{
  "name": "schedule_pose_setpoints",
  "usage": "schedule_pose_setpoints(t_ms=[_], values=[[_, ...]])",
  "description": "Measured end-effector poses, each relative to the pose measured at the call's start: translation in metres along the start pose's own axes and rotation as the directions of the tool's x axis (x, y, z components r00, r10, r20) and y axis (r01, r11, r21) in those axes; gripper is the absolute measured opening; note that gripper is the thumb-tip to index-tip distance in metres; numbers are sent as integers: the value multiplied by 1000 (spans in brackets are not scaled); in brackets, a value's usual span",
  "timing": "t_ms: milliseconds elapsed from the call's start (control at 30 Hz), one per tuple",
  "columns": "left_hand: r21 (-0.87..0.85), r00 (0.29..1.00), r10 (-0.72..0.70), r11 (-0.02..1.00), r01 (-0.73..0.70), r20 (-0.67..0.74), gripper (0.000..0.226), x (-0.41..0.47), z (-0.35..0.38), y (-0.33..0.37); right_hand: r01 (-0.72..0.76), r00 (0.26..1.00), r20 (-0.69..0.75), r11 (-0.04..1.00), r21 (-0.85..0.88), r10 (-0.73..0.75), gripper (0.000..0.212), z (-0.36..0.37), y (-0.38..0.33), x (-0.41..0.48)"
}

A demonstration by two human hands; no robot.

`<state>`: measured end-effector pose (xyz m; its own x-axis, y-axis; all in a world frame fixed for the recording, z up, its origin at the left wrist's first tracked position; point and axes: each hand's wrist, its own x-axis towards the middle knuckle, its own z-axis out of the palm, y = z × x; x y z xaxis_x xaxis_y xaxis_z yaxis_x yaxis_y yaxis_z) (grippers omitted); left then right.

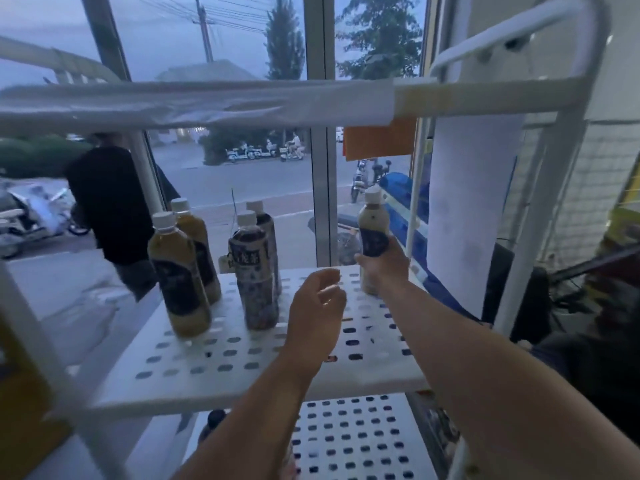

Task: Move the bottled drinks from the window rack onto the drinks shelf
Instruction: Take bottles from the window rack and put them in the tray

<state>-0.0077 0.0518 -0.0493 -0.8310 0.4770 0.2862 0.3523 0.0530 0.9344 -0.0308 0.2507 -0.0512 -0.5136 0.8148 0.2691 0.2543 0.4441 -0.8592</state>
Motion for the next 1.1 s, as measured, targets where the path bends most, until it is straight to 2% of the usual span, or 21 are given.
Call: schedule_pose_setpoints(t_ms=[67, 167, 267, 333, 400, 500, 633, 800, 900, 1000, 1100], values=[[-17, 1000, 0, 1000, 0, -9, 28, 0, -2, 3, 82, 996, -31, 996, 37, -81, 43, -7, -1, -19], [-81, 1000, -14, 997, 15, 13, 26, -5, -6, 15, 116, 992, -49, 989, 92, -112, 54, -28, -5, -63], [-191, 993, 1, 981, 23, 122, 32, -28, -5, 31, 106, 993, -57, 988, 110, -100, 59, -61, -11, -115], [-262, 976, 63, 965, -6, 208, 38, -52, 0, 42, 123, 990, -81, 986, 110, -115, 60, -85, -12, -153], [-311, 949, 125, 950, -30, 288, 38, -82, 8, 49, 134, 981, -149, 988, 71, -123, 49, -108, -8, -196], [-333, 925, 164, 942, -44, 342, 29, -127, 29, 53, 81, 954, -285, 995, -54, -93, 41, -144, 4, -255], [-333, 851, 162, 943, 16, 500, 29, -196, 77, 52, -77, 916, -399, 996, -48, 51, 44, -197, 44, -328], [-299, 672, 154, 948, 105, 725, 37, -299, 147, 38, -298, 780, -584, 954, -28, 226, 41, -261, 116, -410], [-253, 601, 104, 953, 167, 792, 38, -356, 176, 20, -475, 692, -599, 879, 44, 404, 39, -286, 167, -450], [-156, 563, 1, 961, 227, 827, 38, -399, 198, -4, -651, 573, -539, 742, 158, 618, 36, -301, 220, -476], [-47, 483, -84, 966, 253, 872, 33, -421, 217, -30, -819, 409, -461, 539, 195, 788, 40, -304, 278, -494]])
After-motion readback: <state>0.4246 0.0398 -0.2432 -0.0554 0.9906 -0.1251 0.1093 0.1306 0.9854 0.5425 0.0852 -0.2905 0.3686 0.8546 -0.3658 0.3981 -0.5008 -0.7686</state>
